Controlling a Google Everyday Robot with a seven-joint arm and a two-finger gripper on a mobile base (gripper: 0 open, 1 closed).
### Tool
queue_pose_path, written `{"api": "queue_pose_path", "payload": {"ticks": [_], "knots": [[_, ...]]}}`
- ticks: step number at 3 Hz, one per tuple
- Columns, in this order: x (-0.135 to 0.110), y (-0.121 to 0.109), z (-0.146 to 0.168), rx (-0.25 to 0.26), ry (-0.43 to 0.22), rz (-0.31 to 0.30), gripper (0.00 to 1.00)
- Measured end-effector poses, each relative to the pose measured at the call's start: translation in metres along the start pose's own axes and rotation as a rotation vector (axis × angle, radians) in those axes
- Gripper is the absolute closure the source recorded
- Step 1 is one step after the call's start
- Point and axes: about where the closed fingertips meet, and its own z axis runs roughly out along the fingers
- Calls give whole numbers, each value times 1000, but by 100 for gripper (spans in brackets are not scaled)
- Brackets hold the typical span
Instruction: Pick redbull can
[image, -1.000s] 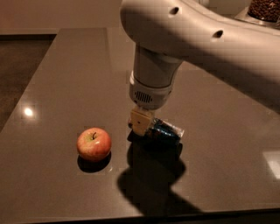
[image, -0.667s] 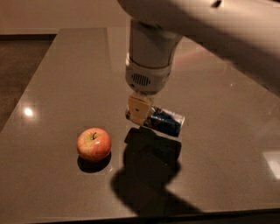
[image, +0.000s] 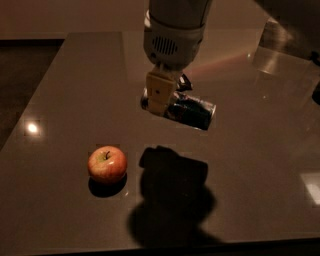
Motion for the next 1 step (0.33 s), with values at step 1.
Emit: {"api": "queue_pose_path", "payload": {"ticks": [1], "knots": [[-8,-3,-5,22,-37,0,100]]}}
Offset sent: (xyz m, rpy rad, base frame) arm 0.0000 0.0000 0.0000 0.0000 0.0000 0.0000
